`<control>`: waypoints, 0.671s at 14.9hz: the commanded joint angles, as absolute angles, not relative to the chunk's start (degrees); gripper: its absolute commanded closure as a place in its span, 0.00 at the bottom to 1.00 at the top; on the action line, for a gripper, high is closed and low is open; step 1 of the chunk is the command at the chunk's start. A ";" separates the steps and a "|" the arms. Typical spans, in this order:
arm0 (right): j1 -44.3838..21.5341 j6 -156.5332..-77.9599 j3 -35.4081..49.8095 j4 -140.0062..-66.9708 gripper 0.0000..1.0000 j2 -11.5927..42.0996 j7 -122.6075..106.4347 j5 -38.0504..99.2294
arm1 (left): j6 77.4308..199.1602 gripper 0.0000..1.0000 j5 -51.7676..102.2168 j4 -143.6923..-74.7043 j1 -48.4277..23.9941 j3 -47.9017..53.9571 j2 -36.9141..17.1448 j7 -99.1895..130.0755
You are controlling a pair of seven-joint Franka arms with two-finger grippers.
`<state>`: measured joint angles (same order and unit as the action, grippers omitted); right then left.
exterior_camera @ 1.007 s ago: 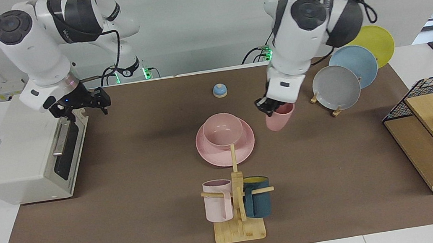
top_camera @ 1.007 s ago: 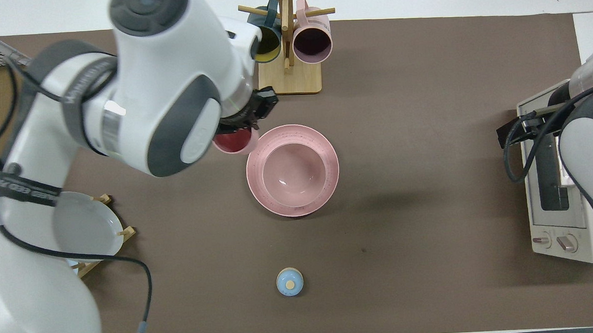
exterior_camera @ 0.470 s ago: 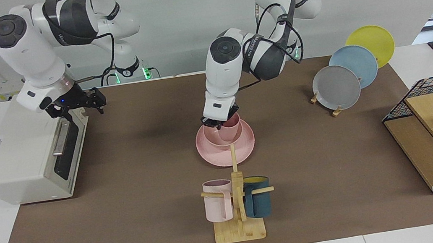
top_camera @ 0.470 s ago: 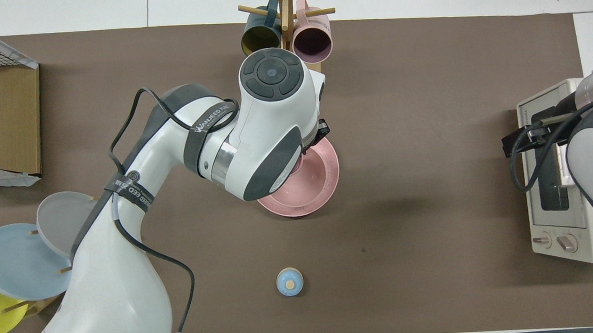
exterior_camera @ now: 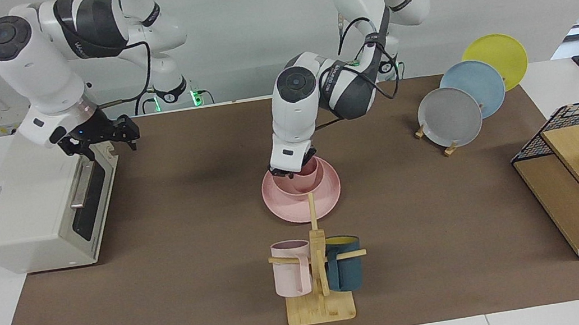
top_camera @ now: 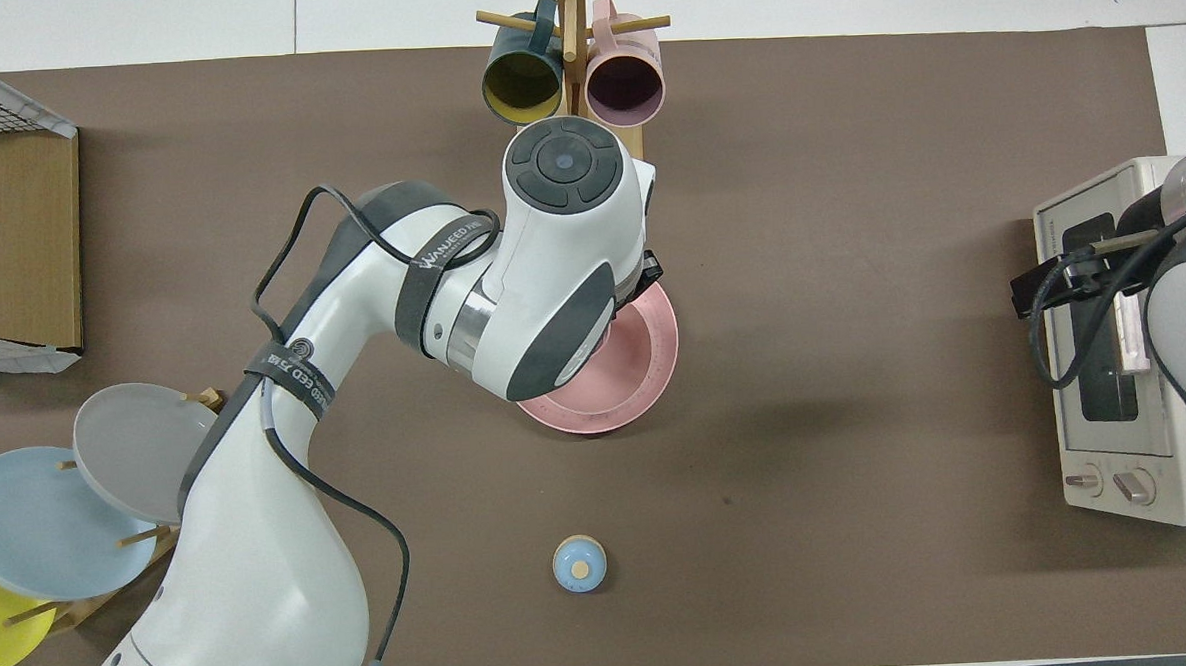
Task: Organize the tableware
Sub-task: 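Lower the pink cup into the bowl and open the left gripper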
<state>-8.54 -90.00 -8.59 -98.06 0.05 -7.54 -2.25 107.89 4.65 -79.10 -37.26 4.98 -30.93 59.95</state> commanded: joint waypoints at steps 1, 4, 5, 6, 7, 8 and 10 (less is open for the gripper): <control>-7.74 -90.17 -8.44 -99.67 0.00 -1.67 -9.23 -1.32 | 109.42 1.00 5.45 -80.51 -38.06 4.04 -30.50 60.64; -5.81 -90.00 -8.35 -99.41 0.00 -1.50 -9.14 -0.97 | 109.16 1.00 5.27 -80.68 -38.06 4.04 -30.41 60.47; -4.84 -90.00 -8.18 -99.23 0.00 -1.41 -9.40 -0.53 | 108.90 0.48 5.19 -80.60 -38.06 4.04 -30.41 60.56; -4.66 -90.09 -8.00 -99.40 0.00 -1.41 -9.40 -0.53 | 108.46 0.00 5.01 -80.51 -38.06 4.04 -30.41 60.56; -4.75 -90.09 -7.65 -99.32 0.00 -1.41 -9.23 -0.61 | 108.28 0.00 5.01 -80.33 -38.06 4.04 -30.32 60.56; -4.40 -90.09 -7.04 -99.23 0.00 -1.32 -9.23 -0.79 | 107.93 0.00 5.01 -80.25 -37.88 4.04 -30.15 60.47; -2.47 -90.09 -5.63 -99.23 0.00 -1.32 -9.23 -1.05 | 105.49 0.00 5.01 -80.07 -37.01 3.61 -27.44 59.94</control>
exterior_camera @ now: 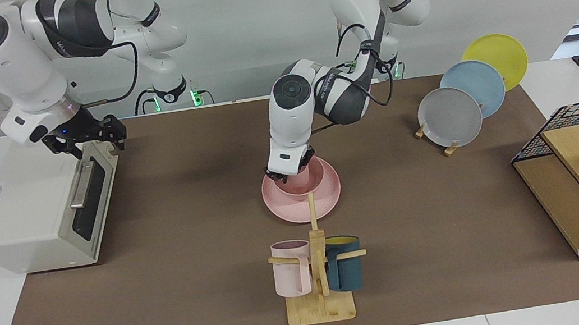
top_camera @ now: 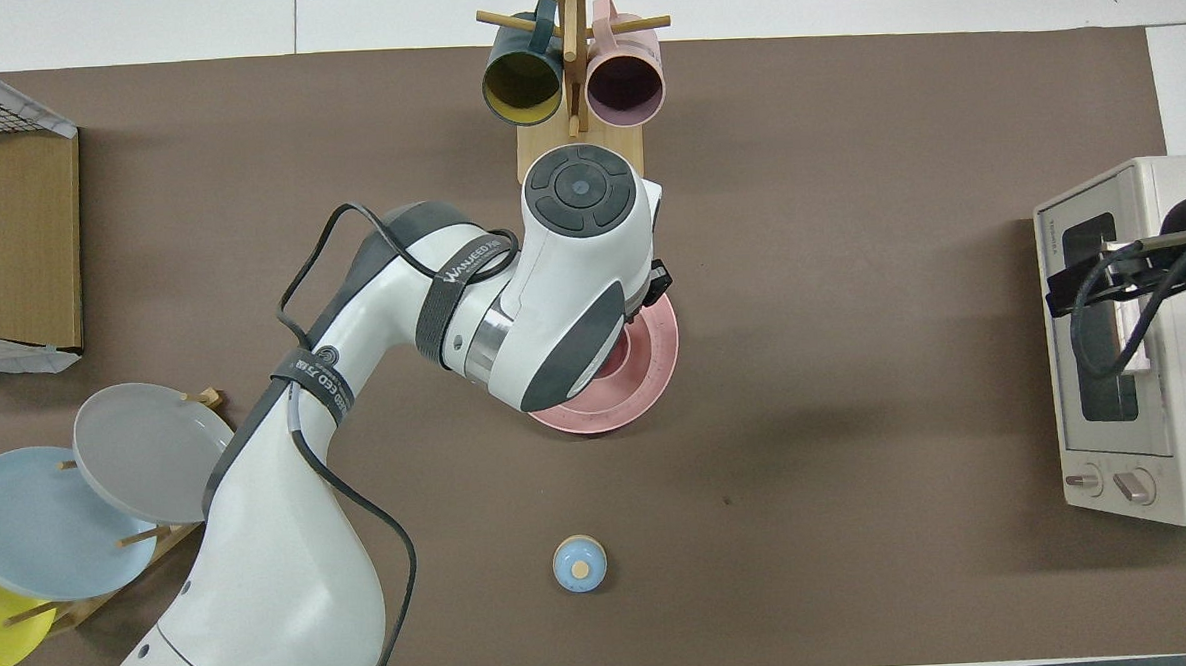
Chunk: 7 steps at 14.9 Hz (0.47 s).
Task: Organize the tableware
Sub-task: 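Lower the pink cup into the bowl and open the left gripper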
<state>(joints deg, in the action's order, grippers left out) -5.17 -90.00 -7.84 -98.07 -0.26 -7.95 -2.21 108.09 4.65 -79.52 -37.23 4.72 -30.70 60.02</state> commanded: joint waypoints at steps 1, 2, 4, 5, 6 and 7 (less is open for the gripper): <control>-1.76 -90.17 -4.41 -99.05 0.00 -1.23 -9.32 -1.58 | 104.08 0.00 5.01 -80.16 -36.04 3.43 -25.16 59.51; -1.58 -90.18 -4.05 -98.79 0.00 -1.14 -9.32 -1.84 | 102.67 0.00 5.01 -80.16 -34.03 3.43 -23.31 58.72; -1.49 -90.18 -4.04 -98.53 0.00 -1.14 -9.40 -1.76 | 98.02 0.00 5.10 -80.07 -29.29 3.52 -18.66 55.13; -1.58 -90.18 -4.13 -98.53 0.00 -1.23 -9.49 -1.76 | 95.47 0.00 5.10 -80.16 -26.57 3.52 -16.72 52.50; -1.58 -89.91 -4.13 -98.53 0.00 -1.40 -9.49 -1.76 | 93.10 0.00 5.10 -80.24 -24.19 3.52 -14.52 49.16; -1.58 -89.56 -4.22 -98.53 0.00 -1.75 -9.41 -1.76 | 90.64 0.00 5.10 -80.59 -21.04 3.52 -12.07 44.87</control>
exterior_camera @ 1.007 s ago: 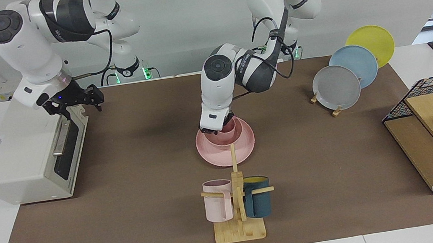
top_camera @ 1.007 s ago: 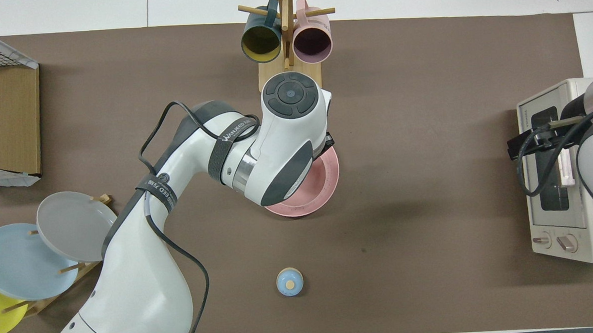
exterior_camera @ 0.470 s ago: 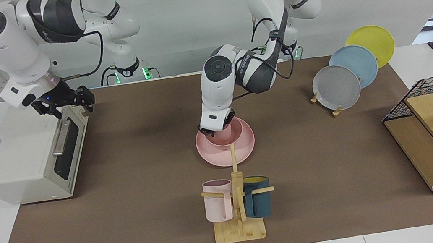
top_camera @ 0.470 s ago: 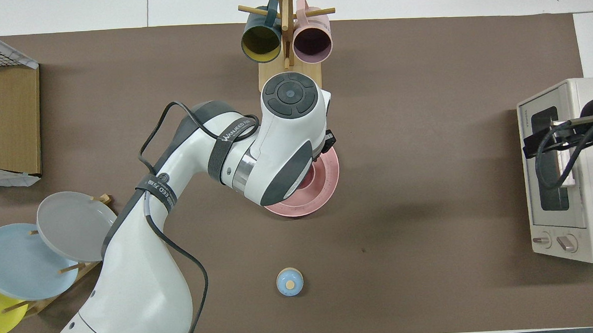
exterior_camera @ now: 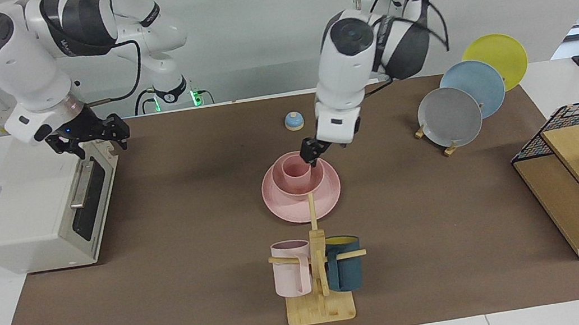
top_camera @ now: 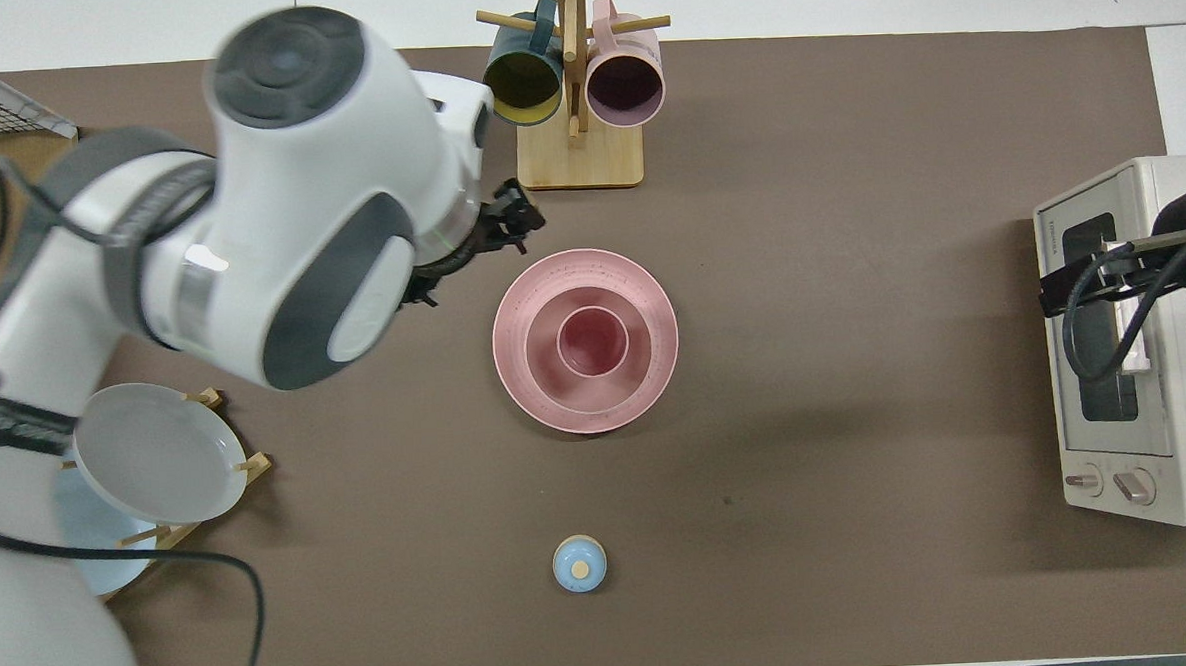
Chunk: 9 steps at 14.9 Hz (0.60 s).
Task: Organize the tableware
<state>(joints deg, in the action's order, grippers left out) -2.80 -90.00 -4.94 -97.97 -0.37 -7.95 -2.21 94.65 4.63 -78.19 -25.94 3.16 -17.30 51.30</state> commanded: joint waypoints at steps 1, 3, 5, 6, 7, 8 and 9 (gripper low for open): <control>-1.58 -89.39 -4.22 -98.61 0.00 -1.93 -9.40 -1.76 | 88.53 0.00 5.10 -80.68 -17.79 3.52 -9.78 40.47; -1.58 -90.17 -4.04 -98.70 0.00 -1.85 -9.41 -1.76 | 84.05 0.00 5.10 -80.68 -12.24 3.43 -6.70 30.20; -1.06 -90.18 -3.35 -98.70 0.00 -1.85 -9.40 -1.76 | 81.13 0.00 5.10 -82.08 -7.06 3.43 -3.71 20.18; -0.45 -90.18 -2.82 -98.70 0.00 -1.85 -9.40 -1.76 | 81.21 0.00 5.10 -83.83 -4.42 3.51 -2.30 15.86; -0.27 -90.18 -2.55 -98.70 0.00 -1.85 -9.32 -1.76 | 82.08 0.00 5.10 -86.81 -3.18 3.43 -0.63 11.99; -0.26 -90.09 -2.55 -98.70 0.00 -1.85 -9.32 -1.76 | 84.00 0.00 4.92 -90.49 -2.82 3.34 1.21 10.39; -0.26 -90.00 -2.46 -98.70 0.00 -1.76 -9.32 -1.76 | 86.98 0.00 4.92 -94.53 -2.81 3.08 3.32 10.11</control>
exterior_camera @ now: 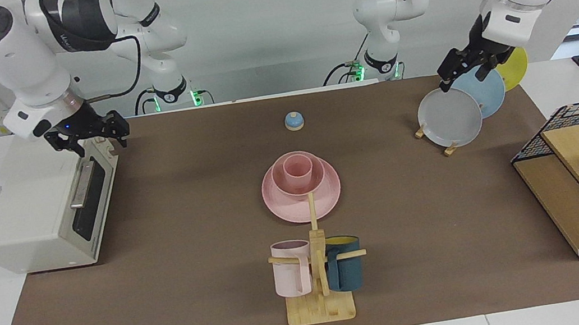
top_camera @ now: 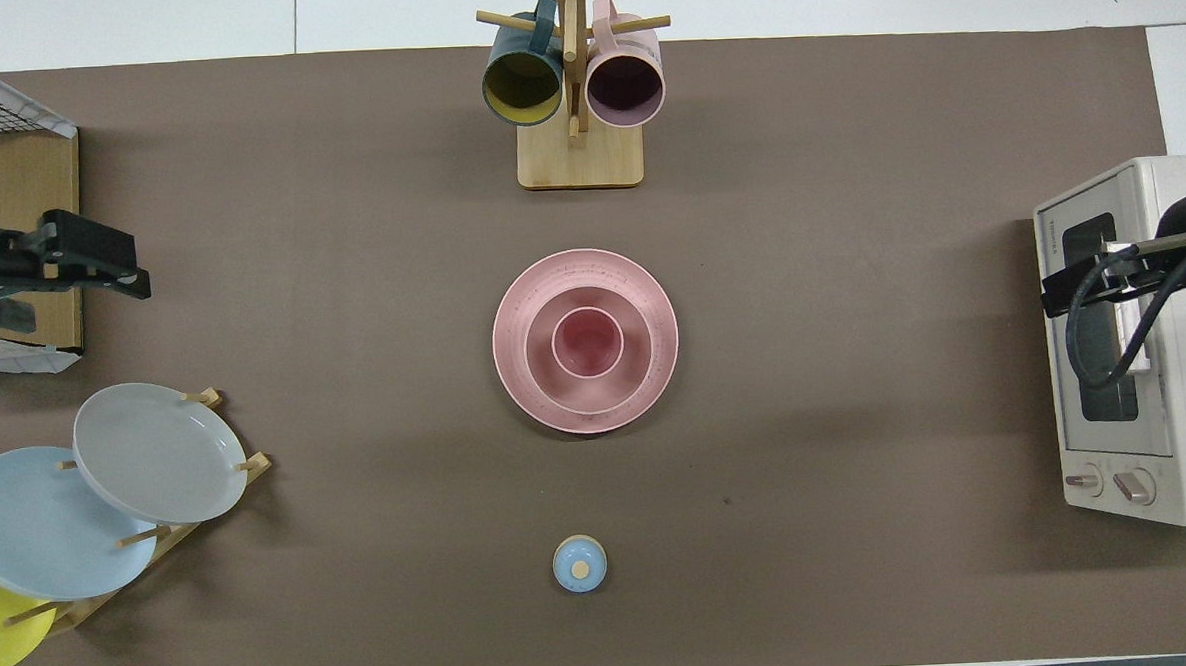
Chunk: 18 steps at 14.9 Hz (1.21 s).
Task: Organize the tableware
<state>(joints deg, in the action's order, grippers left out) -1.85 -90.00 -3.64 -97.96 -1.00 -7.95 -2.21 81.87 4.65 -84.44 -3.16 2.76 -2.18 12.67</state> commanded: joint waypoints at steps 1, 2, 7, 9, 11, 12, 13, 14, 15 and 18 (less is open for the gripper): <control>-0.26 -89.74 -2.46 -98.70 0.00 -1.76 -9.32 -1.76 | 89.80 0.00 4.75 -98.05 -2.81 3.08 5.08 9.67; 0.08 -89.74 -2.46 -98.61 0.00 -1.76 -9.32 -1.76 | 91.56 0.00 3.01 -100.43 -2.90 3.08 5.97 8.71; 0.62 -89.91 -1.67 -98.53 0.00 -1.67 -9.32 -1.76 | 88.78 0.00 0.36 -97.22 -3.34 3.08 5.28 8.26; 0.62 -89.56 -1.67 -98.35 0.00 -1.67 -9.32 -1.76 | 83.00 0.00 -0.26 -90.82 -3.51 3.16 2.13 8.26; 0.53 -89.56 -1.93 -97.39 0.00 -1.41 -9.32 -1.76 | 81.21 0.00 -0.79 -87.46 -3.08 3.51 0.71 7.74; 0.44 -89.65 -2.19 -97.21 0.00 -1.32 -9.32 -1.76 | 82.08 0.00 -0.70 -87.71 -2.99 3.69 0.79 6.34; 0.18 -89.74 -2.37 -97.12 0.00 -1.23 -8.97 -1.76 | 82.96 0.00 -0.53 -88.50 -2.90 3.78 0.97 5.20; 0.00 -89.48 -2.37 -96.25 0.00 -1.06 -8.88 -1.76 | 83.75 0.00 -0.44 -89.81 -2.73 4.04 1.49 5.19; 0.00 -89.39 -2.46 -95.54 0.00 -0.79 -8.88 -1.67 | 84.28 0.00 -0.35 -90.69 -2.12 4.57 1.58 5.19; -0.09 -89.12 -2.37 -95.10 0.00 -0.70 -8.35 -1.58 | 84.99 0.00 -0.26 -91.32 -1.06 5.89 1.58 5.10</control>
<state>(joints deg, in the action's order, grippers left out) -0.85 -89.99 -2.85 -96.13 -1.00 -7.96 -2.22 83.91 0.76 -90.59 -2.42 4.51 1.40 6.21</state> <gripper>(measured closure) 0.000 0.000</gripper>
